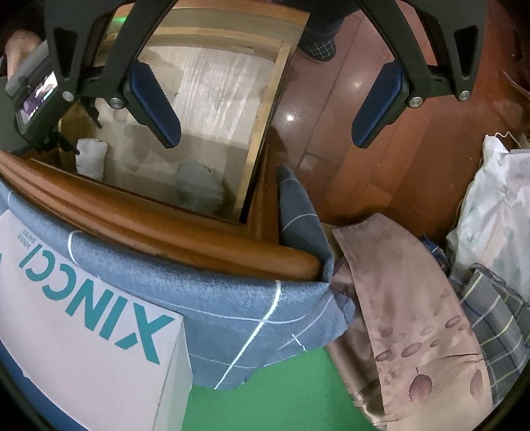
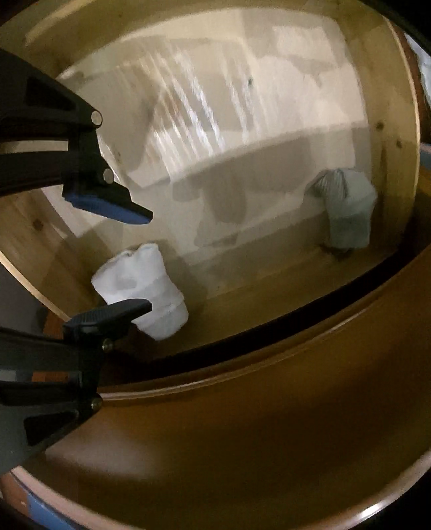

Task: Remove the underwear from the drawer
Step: 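Move the open right tool down into the drawer toward the white sock, then close the right tool on the white sock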

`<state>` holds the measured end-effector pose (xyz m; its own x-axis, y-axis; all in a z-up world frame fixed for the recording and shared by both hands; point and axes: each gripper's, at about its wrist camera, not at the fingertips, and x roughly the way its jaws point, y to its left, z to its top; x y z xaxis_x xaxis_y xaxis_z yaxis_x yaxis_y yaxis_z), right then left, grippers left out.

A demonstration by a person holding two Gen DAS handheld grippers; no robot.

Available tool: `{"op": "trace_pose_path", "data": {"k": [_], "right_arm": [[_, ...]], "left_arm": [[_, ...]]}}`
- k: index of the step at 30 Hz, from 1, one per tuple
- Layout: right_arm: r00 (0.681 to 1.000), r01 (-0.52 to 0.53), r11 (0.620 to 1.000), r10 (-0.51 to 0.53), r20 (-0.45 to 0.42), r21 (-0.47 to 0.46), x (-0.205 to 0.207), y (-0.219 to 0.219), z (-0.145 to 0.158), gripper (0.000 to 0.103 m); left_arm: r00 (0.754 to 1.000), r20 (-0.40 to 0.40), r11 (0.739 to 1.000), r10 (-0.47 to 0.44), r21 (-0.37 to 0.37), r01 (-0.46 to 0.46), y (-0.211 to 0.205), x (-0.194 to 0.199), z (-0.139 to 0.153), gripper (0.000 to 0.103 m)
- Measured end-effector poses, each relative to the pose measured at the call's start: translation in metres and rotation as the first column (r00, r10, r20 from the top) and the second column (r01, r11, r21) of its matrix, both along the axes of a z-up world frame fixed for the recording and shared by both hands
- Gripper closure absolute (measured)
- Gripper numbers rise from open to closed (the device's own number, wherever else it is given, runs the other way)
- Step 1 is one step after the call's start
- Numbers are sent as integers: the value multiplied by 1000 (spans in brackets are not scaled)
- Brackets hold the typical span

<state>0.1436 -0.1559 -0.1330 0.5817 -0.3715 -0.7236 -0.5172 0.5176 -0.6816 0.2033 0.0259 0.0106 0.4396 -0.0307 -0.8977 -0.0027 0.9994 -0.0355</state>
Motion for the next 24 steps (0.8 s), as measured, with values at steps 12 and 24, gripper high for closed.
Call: {"op": "trace_pose_path", "data": {"k": [12, 24], "right_arm": [[995, 56, 998, -58, 76, 32, 8, -18, -5, 53], [993, 27, 995, -16, 118, -93, -2, -16, -28, 47]], "left_arm": [[1000, -21, 1000, -22, 22, 22, -10, 2, -8, 1], [999, -28, 999, -31, 38, 32, -14, 3, -12, 1]]}}
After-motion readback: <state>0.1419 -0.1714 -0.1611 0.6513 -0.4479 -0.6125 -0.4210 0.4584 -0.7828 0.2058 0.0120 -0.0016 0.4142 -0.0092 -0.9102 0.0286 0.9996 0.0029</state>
